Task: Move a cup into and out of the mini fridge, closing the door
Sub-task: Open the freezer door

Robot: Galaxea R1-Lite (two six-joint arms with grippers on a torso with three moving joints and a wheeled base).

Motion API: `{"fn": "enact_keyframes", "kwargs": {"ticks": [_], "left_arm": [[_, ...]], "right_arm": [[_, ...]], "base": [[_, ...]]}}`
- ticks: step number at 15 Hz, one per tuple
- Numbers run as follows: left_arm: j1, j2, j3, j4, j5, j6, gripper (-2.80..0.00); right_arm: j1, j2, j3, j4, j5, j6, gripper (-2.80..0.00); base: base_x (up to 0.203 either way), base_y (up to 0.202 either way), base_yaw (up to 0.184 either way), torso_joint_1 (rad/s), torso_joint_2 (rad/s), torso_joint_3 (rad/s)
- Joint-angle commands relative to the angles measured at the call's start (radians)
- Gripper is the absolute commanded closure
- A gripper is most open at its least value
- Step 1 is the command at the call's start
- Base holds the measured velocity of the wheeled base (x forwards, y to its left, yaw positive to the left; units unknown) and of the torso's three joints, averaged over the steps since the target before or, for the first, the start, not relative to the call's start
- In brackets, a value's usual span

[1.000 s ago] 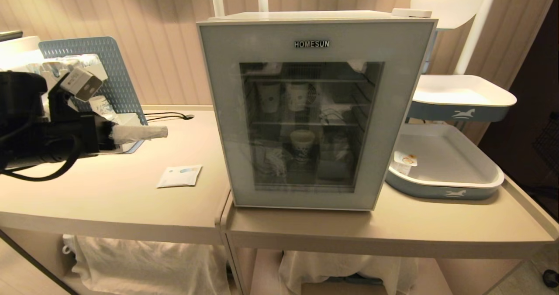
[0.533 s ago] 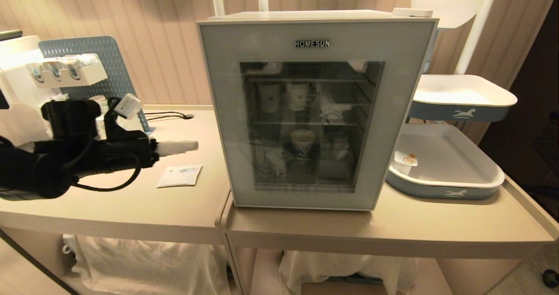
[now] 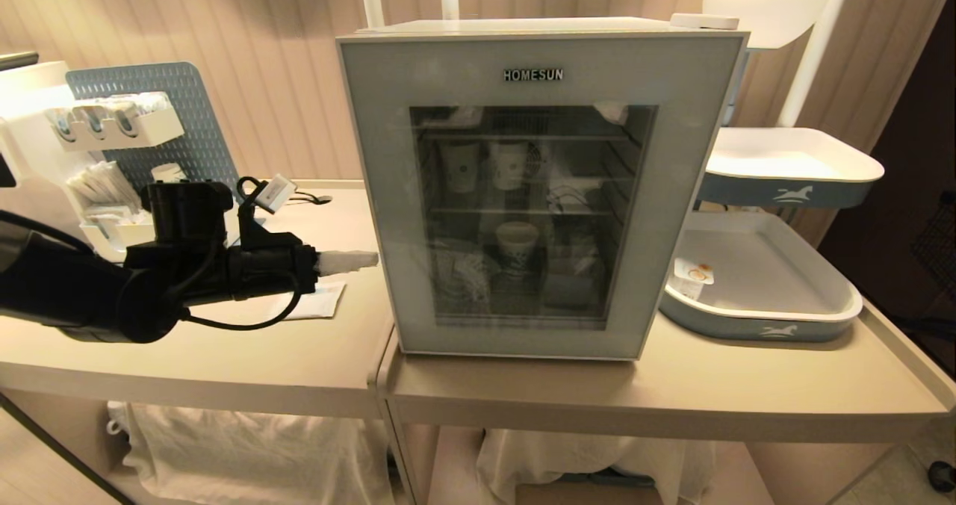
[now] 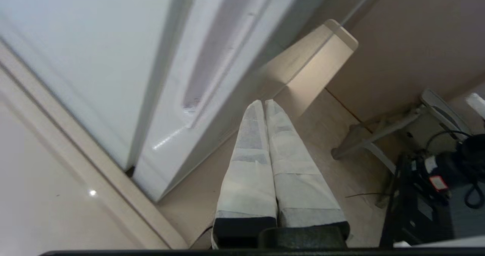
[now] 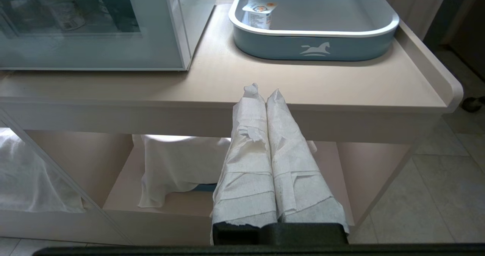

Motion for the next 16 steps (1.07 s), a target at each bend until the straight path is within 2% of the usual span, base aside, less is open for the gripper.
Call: {"fn": "enact_keyframes", "kwargs": {"ticks": [1, 5, 7, 10, 13, 16], "left_arm": [[-0.003, 0.002, -0.004, -0.005, 0.021, -0.002, 0.00], [0.038, -0.021, 0.014, -0.005, 0.024, -0.003, 0.00], [0.038, -0.005, -0.012, -0.005, 0.053, -0.002, 0.00], [0.021, 0.012, -0.041, -0.004, 0.133, -0.001, 0.00], [-0.050, 0.066, -0.105, -0.005, 0.297, -0.002, 0.00], [-0.083, 0.098, -0.159, -0.004, 0.318, -0.008, 0.00]], "right_arm": [[0.000, 0.002, 0.000, 0.000, 0.000, -0.001, 0.00], [0.001, 0.002, 0.000, 0.000, 0.000, -0.001, 0.00], [0.001, 0.002, 0.000, 0.000, 0.000, -0.001, 0.00], [0.000, 0.002, 0.000, 0.000, 0.000, -0.001, 0.00], [0.001, 0.002, 0.000, 0.000, 0.000, -0.001, 0.00], [0.000, 0.002, 0.000, 0.000, 0.000, -0.001, 0.00]], "base": [[0.000, 0.000, 0.000, 0.000, 0.00, 0.000], [0.000, 0.000, 0.000, 0.000, 0.00, 0.000], [0.000, 0.000, 0.000, 0.000, 0.00, 0.000], [0.000, 0.000, 0.000, 0.000, 0.00, 0.000], [0.000, 0.000, 0.000, 0.000, 0.00, 0.000], [0.000, 0.000, 0.000, 0.000, 0.00, 0.000]]}}
